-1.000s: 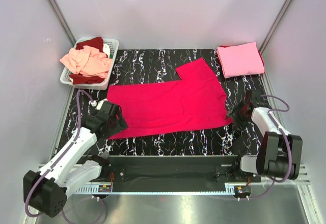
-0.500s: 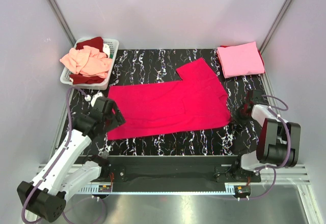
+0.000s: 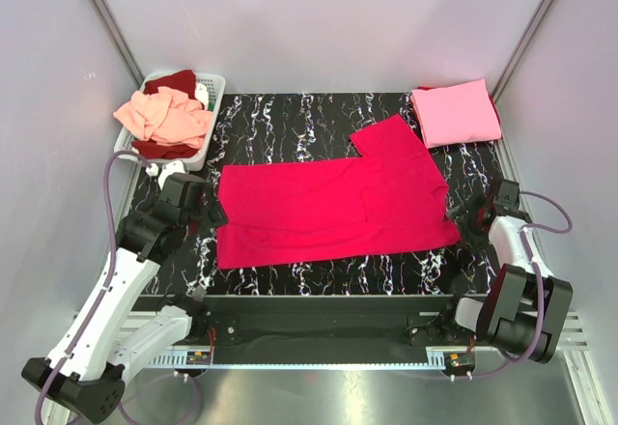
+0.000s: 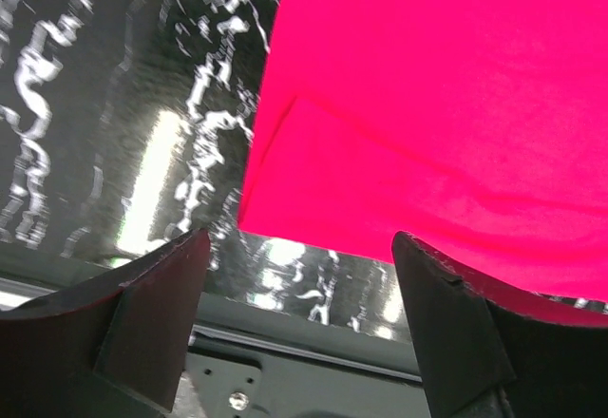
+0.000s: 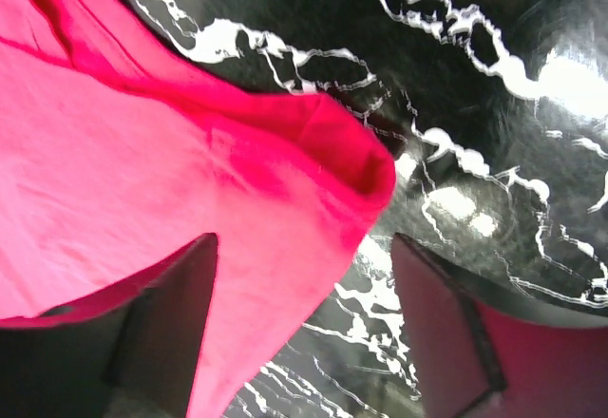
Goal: Fold and stack the t-shirts
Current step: Fold the tshirt
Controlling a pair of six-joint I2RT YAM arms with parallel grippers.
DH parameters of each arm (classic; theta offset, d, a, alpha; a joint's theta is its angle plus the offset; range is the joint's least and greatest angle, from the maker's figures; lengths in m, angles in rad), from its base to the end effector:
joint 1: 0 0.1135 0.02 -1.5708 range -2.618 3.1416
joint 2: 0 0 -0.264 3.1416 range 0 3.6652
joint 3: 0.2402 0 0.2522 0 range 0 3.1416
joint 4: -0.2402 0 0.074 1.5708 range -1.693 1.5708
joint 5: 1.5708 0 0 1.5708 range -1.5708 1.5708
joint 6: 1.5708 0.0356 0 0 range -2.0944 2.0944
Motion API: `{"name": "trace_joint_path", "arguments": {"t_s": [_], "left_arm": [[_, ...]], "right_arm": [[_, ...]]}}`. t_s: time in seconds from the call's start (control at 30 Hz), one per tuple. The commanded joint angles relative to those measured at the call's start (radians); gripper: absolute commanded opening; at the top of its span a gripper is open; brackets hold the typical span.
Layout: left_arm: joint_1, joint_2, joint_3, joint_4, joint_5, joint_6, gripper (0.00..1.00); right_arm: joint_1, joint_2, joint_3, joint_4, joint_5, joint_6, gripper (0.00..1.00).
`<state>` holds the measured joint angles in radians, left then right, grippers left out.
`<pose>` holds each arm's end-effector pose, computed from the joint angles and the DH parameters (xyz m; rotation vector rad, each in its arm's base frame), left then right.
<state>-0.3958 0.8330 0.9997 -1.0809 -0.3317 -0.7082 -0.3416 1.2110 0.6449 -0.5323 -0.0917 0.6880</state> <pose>0.1334 -0.0432 0.3234 -0.5117 2.3643 -0.0872 0.2044 -0.0692 0.1824 1.2950 2.3493 0.2325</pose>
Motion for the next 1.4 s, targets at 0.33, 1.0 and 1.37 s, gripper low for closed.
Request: {"name": "trace_joint_path", "arguments": {"t_s": [0.33, 1.0, 1.37], "left_arm": [[0.003, -0.089, -0.041, 0.147, -0.158, 0.243, 0.91], [0.034, -0.192, -0.088, 0.190, -0.147, 0.230, 0.92], [0.046, -0.213, -0.095, 0.197, -0.142, 0.233, 0.92]], "right_arm": [[0.229, 0.211, 0.517, -0.014, -0.017, -0.129, 0.85], [0.375, 1.468, 2.039, -0.161, -0.063, -0.283, 0.83], [0.388, 1.556, 1.995, -0.081, 0.017, -0.275, 0.80]]}}
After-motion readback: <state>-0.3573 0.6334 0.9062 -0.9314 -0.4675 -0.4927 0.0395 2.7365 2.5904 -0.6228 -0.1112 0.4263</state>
